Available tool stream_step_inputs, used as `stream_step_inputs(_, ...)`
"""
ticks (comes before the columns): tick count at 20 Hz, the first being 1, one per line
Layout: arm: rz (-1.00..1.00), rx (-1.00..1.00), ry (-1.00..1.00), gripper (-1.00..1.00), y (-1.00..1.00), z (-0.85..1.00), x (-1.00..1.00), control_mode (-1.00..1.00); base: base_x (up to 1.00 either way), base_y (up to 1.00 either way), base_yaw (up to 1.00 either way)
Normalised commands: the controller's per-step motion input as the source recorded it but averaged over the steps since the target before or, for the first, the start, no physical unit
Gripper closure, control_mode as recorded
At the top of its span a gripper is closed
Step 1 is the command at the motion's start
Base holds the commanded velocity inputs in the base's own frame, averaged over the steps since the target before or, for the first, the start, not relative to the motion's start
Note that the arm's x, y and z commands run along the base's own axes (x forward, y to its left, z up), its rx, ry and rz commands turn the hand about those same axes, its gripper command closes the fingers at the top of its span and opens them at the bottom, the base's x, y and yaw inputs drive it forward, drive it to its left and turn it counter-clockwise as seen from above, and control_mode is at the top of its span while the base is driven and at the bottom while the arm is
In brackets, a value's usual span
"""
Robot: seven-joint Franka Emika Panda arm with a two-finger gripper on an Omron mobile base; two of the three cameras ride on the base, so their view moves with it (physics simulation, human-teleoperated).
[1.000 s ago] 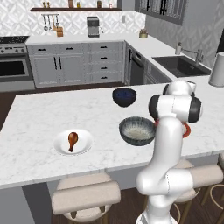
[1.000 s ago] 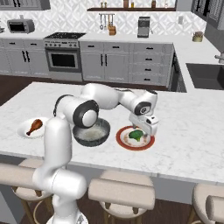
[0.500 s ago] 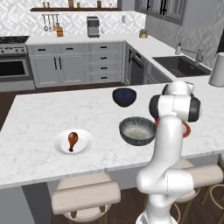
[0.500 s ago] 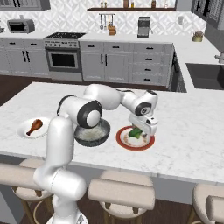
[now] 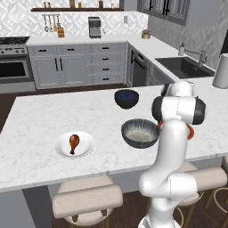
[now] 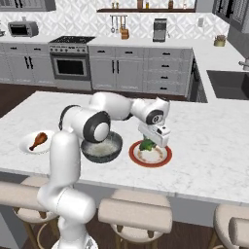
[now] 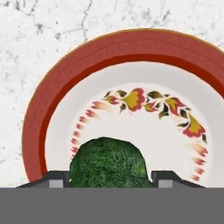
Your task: Pick the chicken drumstick and broccoli from their plates and place them in the bowl. Then put the bowl in the fridge.
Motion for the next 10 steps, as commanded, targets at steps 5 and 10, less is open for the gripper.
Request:
stream_step_inputs(5,0.00,-0.13,-0.04,1.00,0.66,0.95,-0.25,-1.00,0.00,0.00,0.00)
stream_step_inputs(10,0.03,-0.03,-0.24,1.00,0.66,1.00,-0.80,-1.00,0.00,0.00,0.00)
